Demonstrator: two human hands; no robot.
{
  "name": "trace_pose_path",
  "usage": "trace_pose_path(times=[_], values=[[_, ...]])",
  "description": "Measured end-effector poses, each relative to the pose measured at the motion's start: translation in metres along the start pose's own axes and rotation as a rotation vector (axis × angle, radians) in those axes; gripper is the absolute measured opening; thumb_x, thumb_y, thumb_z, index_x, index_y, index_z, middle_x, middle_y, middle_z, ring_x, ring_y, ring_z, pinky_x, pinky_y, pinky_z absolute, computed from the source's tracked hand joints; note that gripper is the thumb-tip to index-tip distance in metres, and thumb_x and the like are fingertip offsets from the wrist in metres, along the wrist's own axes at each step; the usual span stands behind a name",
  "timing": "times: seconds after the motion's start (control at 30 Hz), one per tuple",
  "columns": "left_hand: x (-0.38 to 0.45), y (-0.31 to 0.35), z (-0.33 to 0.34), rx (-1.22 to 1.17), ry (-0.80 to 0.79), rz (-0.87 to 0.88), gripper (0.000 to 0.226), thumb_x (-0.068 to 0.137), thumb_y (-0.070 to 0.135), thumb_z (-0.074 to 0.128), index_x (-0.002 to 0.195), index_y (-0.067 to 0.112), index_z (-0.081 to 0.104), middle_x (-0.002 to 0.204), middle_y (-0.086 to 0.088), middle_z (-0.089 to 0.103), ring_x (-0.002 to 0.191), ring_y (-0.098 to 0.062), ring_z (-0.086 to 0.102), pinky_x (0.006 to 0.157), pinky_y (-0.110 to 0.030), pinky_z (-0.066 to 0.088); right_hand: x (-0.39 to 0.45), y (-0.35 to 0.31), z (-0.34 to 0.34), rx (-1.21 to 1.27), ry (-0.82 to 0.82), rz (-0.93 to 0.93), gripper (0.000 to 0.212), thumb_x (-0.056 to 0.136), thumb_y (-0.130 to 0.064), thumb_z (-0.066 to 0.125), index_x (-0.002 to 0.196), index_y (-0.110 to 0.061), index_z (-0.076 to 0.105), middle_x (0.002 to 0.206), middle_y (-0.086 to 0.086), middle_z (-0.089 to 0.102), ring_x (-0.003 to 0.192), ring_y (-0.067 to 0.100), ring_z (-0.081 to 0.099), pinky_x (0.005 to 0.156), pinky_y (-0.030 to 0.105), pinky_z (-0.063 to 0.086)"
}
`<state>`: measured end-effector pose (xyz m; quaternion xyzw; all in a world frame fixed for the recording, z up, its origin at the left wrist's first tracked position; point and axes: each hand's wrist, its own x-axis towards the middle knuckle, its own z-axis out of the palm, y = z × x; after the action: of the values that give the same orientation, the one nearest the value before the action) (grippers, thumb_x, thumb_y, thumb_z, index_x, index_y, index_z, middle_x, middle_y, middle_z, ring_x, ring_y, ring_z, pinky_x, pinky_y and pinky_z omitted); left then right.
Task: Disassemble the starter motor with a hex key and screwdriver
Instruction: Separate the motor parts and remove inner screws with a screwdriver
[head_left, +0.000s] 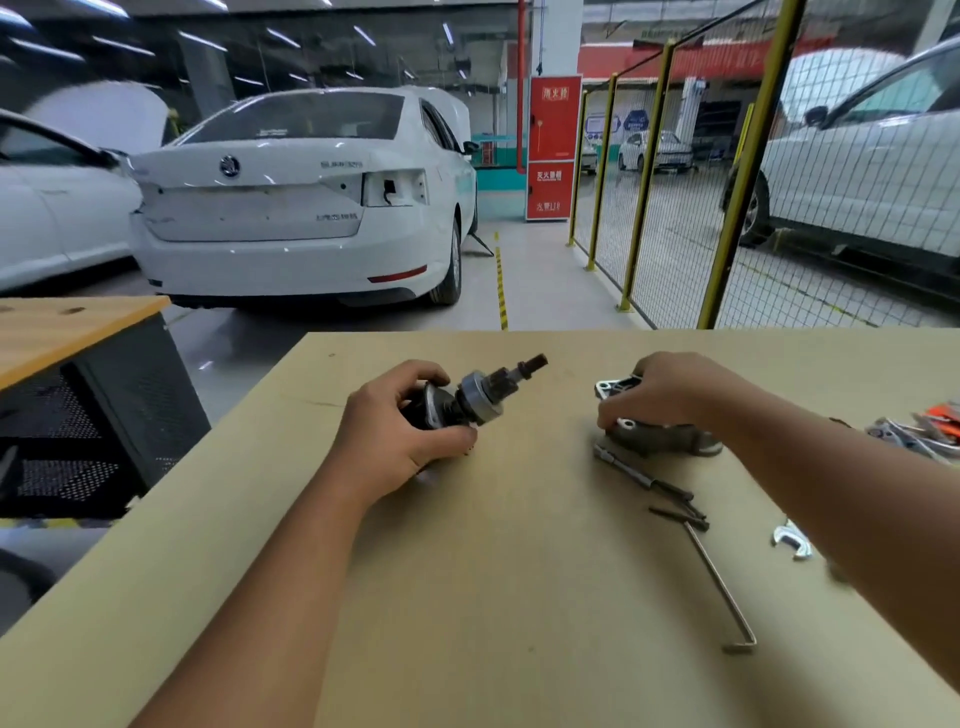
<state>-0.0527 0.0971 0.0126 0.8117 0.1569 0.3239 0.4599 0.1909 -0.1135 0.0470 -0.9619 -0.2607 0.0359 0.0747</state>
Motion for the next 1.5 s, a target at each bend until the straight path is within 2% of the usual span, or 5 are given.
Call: trace_pose_path(times=[0.27, 0.7, 0.87, 1.3, 1.5], values=[[-0.006, 0.018, 0.01, -0.52, 0.008, -0.148, 0.043, 0.061, 0.018, 0.089, 0.101, 0.025, 0.074, 0.099, -0.01, 0.079, 0.08, -0.025, 0.077, 0.064, -0.033, 0.061, -0.032, -0.008, -0.006, 0.424, 0.345, -0.097, 0.082, 0.071, -0.081, 0.063, 0.128, -0.022, 0.063, 0.114, 0.002, 0.07, 0.1, 0.018, 0.067, 0.08, 0.038, 0.055], [-0.02, 0.018, 0.04, -0.802, -0.258, -0.067, 0.118, 0.056, 0.048, 0.098, 0.147, -0.003, 0.043, 0.131, -0.025, 0.064, 0.118, -0.038, 0.064, 0.099, -0.046, 0.053, -0.107, -0.043, 0.043, 1.254, 0.06, -0.655, 0.037, 0.078, -0.033, 0.083, 0.113, -0.025, 0.071, 0.098, 0.005, 0.075, 0.088, 0.027, 0.072, 0.074, 0.05, 0.058], [-0.021, 0.023, 0.044, -0.481, -0.3, 0.034, 0.072, 0.065, -0.003, 0.086, 0.13, -0.001, 0.055, 0.114, -0.013, 0.073, 0.105, -0.024, 0.07, 0.084, -0.03, 0.056, -0.115, -0.037, 0.051, 1.284, 0.155, -0.661, 0.04, 0.078, -0.031, 0.086, 0.114, -0.023, 0.072, 0.102, 0.003, 0.077, 0.094, 0.023, 0.074, 0.076, 0.047, 0.062], [-0.022, 0.023, 0.052, -0.423, -0.234, 0.103, 0.05, 0.065, 0.012, 0.082, 0.113, 0.0, 0.071, 0.111, -0.022, 0.074, 0.109, -0.044, 0.068, 0.1, -0.059, 0.053, -0.118, -0.039, 0.05, 1.334, 0.174, -0.697, 0.045, 0.07, -0.025, 0.093, 0.109, -0.022, 0.071, 0.09, 0.007, 0.076, 0.074, 0.029, 0.075, 0.058, 0.045, 0.062], [-0.025, 0.025, 0.053, -0.423, -0.24, 0.073, 0.033, 0.063, 0.013, 0.078, 0.095, 0.012, 0.072, 0.089, -0.007, 0.072, 0.086, -0.023, 0.067, 0.079, -0.033, 0.053, -0.118, -0.039, 0.043, 1.37, 0.214, -0.604, 0.015, 0.088, -0.041, 0.066, 0.097, -0.034, 0.076, 0.084, -0.008, 0.072, 0.08, 0.007, 0.068, 0.062, 0.018, 0.051]])
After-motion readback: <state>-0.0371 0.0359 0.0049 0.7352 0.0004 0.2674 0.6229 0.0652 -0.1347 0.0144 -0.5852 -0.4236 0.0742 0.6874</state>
